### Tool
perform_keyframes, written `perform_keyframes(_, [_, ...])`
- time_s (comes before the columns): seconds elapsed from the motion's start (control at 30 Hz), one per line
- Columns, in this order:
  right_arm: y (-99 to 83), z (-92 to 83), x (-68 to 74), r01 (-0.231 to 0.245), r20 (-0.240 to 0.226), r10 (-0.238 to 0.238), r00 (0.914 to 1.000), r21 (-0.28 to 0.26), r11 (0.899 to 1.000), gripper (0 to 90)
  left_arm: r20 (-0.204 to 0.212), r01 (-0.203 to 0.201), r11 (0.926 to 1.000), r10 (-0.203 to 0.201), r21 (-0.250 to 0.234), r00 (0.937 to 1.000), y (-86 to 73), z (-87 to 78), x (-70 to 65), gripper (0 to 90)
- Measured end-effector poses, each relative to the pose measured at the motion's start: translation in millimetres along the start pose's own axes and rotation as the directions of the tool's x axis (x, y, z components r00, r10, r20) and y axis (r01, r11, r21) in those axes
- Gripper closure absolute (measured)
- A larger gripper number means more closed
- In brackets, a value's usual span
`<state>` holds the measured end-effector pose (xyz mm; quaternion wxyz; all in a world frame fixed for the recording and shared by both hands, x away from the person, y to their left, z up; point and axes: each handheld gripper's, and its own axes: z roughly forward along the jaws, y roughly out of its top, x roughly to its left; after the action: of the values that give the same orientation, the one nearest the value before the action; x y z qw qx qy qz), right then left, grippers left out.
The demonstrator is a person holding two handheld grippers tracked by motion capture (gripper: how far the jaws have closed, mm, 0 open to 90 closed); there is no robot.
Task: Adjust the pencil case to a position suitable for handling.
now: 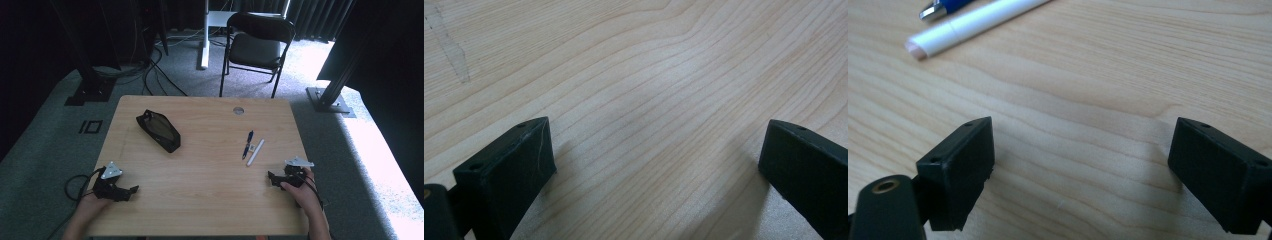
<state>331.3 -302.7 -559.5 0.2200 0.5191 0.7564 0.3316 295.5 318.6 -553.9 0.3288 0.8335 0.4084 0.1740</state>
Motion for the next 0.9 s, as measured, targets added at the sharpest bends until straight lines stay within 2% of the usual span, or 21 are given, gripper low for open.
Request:
perform_keyframes(0.37, [1.4,0.4,0.8,-0.015,0.005,0.015,0.9999,0.001,1.0,11.1,0.008,-0.01,0.9999,0.01,0.0,0.9999,0.2,0.2,0.1,1.6])
perform_keyframes(0.43, [3.4,-1.1,0.9,-0.056,-0.009,0.056,0.9984,-0.03,0.998,11.1,0.009,-0.011,0.9999,0.011,0.0,0.9999,0.3,0.3,0.1,1.6])
perform_keyframes(0.53, [7.0,-1.9,3.9,-0.049,-0.003,0.049,0.9988,-0.05,0.998,11.2,0.009,-0.01,0.9999,0.01,0.0,0.9999,0.3,0.3,0.1,1.6])
perform_keyframes(0.57, [14.1,-0.7,12.2,-0.04,-0.015,0.039,0.9991,-0.069,0.997,11.2,0.009,-0.01,0.9999,0.01,0.0,0.9999,0.3,0.3,0.2,1.6])
perform_keyframes(0.73, [30.1,1.5,25.4,-0.036,-0.05,0.031,0.9982,-0.11,0.993,11.2,0.009,-0.011,0.9999,0.011,0.0,0.9999,0.3,0.3,0.2,1.6])
perform_keyframes(0.8, [32.7,2.2,27.4,-0.033,-0.054,0.027,0.9982,-0.113,0.993,11.1,0.009,-0.01,0.9999,0.01,0.0,0.9999,0.3,0.3,0.1,1.6])
perform_keyframes(0.83, [41.0,4.5,34.6,-0.014,-0.063,0.006,0.998,-0.123,0.992,11.2,0.009,-0.01,0.9999,0.01,0.0,0.9999,0.3,0.3,0.1,1.6])
perform_keyframes(0.9, [42.6,4.9,36.0,-0.014,-0.066,0.005,0.9978,-0.124,0.992,11.1,0.009,-0.01,0.9999,0.01,0.0,0.9999,0.3,0.3,0.1,1.6])
